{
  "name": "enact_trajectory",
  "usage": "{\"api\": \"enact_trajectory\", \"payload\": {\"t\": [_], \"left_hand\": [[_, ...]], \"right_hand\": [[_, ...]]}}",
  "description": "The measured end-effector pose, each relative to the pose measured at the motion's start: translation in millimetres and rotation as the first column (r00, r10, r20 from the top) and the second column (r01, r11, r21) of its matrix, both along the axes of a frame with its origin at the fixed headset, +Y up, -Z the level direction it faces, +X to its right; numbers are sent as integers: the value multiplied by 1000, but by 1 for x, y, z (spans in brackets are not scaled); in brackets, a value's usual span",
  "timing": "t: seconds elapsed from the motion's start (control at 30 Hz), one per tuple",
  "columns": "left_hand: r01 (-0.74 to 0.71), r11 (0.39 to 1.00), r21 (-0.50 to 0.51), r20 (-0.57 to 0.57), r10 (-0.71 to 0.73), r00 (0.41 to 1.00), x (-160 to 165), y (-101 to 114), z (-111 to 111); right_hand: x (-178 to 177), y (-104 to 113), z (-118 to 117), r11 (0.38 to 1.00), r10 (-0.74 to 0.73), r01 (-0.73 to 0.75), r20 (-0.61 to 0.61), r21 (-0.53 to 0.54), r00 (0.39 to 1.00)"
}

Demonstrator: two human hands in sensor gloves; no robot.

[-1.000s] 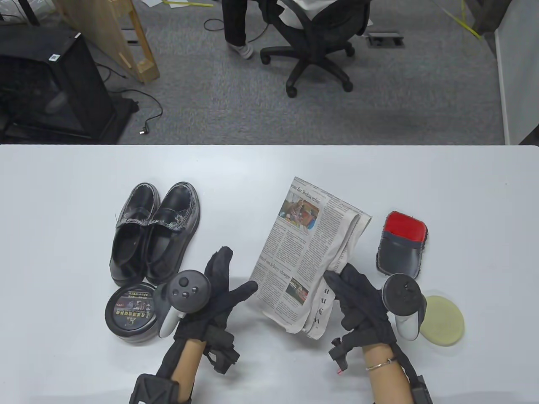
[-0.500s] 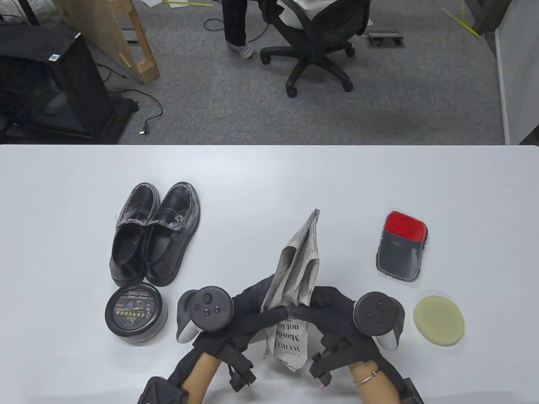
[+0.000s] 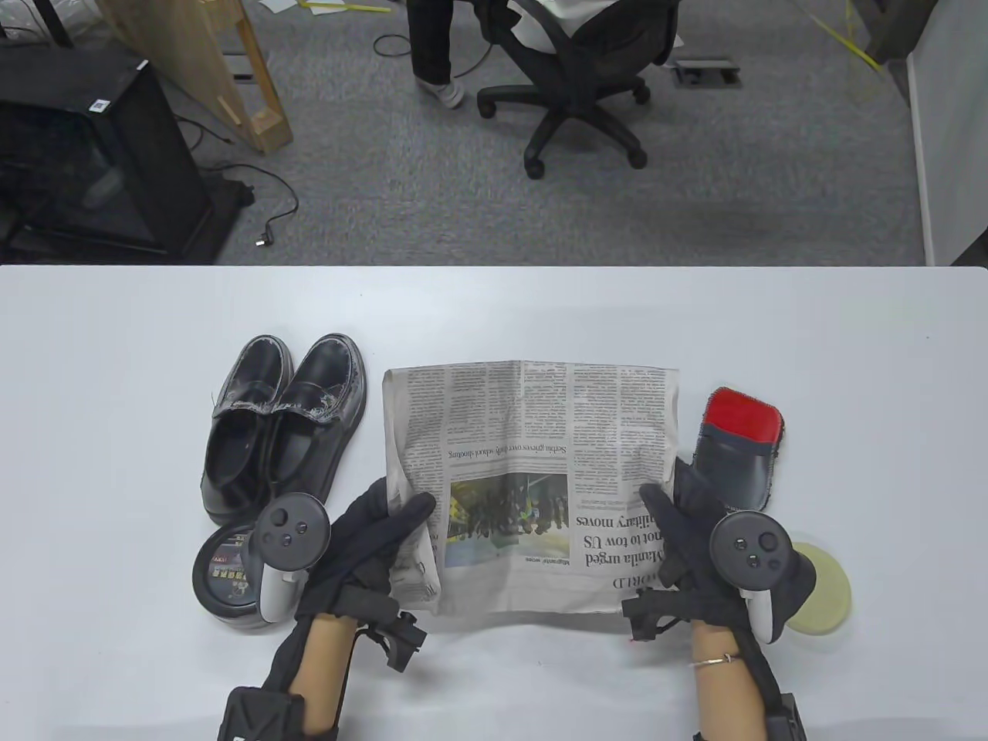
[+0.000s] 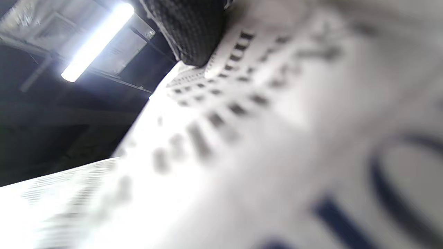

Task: Dip and apply leather care cream with polishing sponge on shoes

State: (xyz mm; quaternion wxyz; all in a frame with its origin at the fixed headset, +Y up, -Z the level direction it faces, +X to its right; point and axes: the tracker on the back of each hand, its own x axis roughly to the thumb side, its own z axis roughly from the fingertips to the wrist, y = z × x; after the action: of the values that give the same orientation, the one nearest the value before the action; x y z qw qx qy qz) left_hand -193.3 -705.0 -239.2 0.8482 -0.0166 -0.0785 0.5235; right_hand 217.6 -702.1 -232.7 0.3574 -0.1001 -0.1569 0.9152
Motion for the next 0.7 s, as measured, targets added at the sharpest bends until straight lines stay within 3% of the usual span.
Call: {"api": "enact_trajectory", "payload": {"t": [0.1, 0.17, 0.4, 0.5, 0.6, 0.7], "left_hand": [[70, 998, 5, -34, -69, 997, -4, 1, 0], [99, 995, 8, -46, -99, 994, -4, 1, 0], [186, 982, -9, -50, -186, 981, -3, -1, -2], [187, 982, -3, -71, -187, 980, -9, 1, -1], [172, 985, -27, -109, -174, 979, -17, 2, -1], [386, 921, -57, -152, -391, 908, -14, 5, -1]], "right_hand": [[6, -2, -2, 990, 141, -140, 50, -22, 989], [7, -2, -4, 983, 179, -178, 19, -53, 984], [20, 0, -5, 987, 119, -119, -8, -110, 993], [32, 4, -3, 987, 131, -125, 55, -96, 990], [46, 3, -2, 994, -50, 52, 21, -94, 999], [52, 3, -3, 924, -381, 375, -107, -73, 918]]}}
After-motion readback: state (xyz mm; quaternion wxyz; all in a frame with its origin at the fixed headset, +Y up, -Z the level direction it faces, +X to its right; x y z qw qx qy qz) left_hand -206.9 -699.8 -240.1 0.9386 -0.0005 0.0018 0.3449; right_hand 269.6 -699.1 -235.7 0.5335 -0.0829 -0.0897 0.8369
